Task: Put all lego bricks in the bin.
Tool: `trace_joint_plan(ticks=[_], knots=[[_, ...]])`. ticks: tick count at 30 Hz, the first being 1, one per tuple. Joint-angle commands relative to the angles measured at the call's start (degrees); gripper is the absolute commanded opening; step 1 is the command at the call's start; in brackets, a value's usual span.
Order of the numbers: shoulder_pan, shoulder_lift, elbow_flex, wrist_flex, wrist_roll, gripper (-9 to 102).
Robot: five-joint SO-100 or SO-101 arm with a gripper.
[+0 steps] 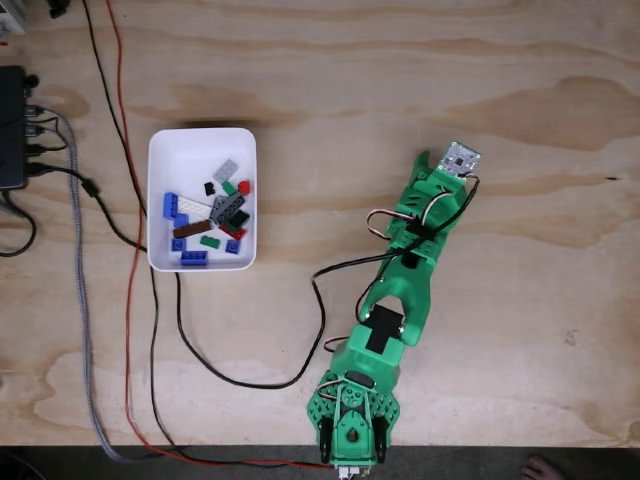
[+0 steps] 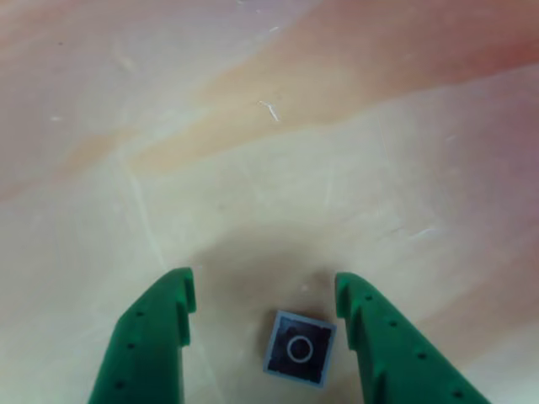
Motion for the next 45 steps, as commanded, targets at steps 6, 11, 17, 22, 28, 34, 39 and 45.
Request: trace_joint_plan(ticks=[6, 11, 17, 22, 28, 34, 39, 45], knots=[[2.2, 4.75, 2.99, -0.26, -2.02, 19], [2.37, 3.69, 5.1, -2.2, -3.69, 10], [0.62, 4.39, 5.1, -1.41, -2.02, 0], [-3.52, 25.22, 0.0, 19.69, 15.03, 0], [-26.02, 43.77, -18.02, 69.43, 28.92, 0], [-46.32, 24.79, -29.88, 78.57, 41.31, 0], [-55.46, 10.55, -46.23, 81.47, 46.32, 0], [-59.94, 4.04, -56.25, 82.79, 47.72, 1]])
